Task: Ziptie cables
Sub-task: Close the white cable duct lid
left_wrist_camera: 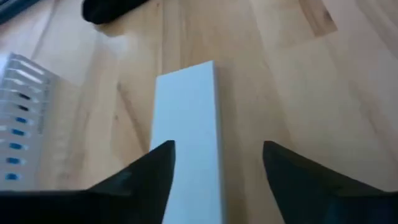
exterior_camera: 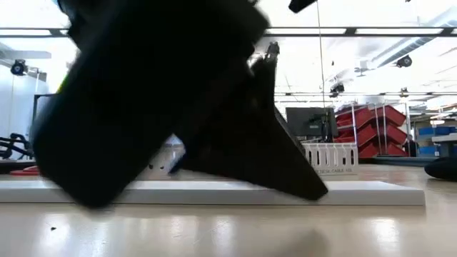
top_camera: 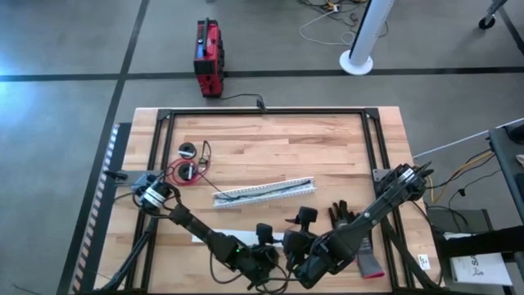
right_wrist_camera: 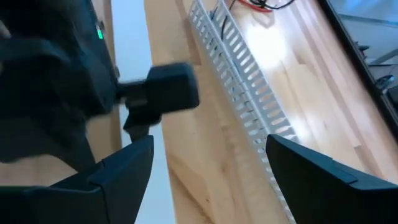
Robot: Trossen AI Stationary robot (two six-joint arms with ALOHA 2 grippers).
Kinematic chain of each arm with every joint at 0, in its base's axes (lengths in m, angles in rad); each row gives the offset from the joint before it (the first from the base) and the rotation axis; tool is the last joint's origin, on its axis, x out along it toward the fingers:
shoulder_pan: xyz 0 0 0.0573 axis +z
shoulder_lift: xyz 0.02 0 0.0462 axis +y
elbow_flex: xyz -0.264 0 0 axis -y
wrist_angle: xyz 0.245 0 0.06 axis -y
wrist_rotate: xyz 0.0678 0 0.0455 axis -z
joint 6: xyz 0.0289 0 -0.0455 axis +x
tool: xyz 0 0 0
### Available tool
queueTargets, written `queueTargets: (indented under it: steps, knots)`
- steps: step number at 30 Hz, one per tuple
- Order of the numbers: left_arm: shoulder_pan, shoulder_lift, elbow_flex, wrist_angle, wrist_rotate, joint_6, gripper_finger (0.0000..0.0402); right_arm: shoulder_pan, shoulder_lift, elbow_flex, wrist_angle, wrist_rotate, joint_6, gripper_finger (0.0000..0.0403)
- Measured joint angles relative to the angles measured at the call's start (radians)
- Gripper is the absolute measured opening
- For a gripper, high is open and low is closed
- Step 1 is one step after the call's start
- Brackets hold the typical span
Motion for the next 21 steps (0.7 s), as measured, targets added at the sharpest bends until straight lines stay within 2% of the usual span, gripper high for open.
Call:
queueTargets:
  steps: [3,7,10,13,16,18,21]
  knots:
    - [-0.018,-0.039,-0.002,-0.059,-0.025,-0.005,0.0231,0.006,0.000,-0.075,0.107,0.001,-0.002,0.0293]
    - [-0.036,-0.107,-0.062,-0.205,-0.028,-0.102,0.0202,0.013,0.000,-0.200,0.356,0.002,-0.013,0.0280]
    - [-0.053,-0.187,-0.148,-0.311,-0.031,-0.228,0.0175,0.012,0.000,-0.305,0.616,0.001,-0.072,0.0273]
    - [-0.089,-0.296,-0.261,-0.361,-0.025,-0.363,0.0150,-0.005,0.013,-0.417,0.950,-0.002,-0.184,0.0269]
    - [-0.138,-0.424,-0.378,-0.365,-0.003,-0.504,0.0132,-0.045,0.054,-0.497,1.265,-0.057,-0.295,0.0271]
    - [-0.174,-0.516,-0.455,-0.370,0.029,-0.629,0.0123,-0.076,0.090,-0.519,1.446,-0.131,-0.338,0.0277]
    - [-0.234,-0.640,-0.575,-0.374,0.104,-0.828,0.0113,-0.121,0.155,-0.521,1.599,-0.227,-0.372,0.0286]
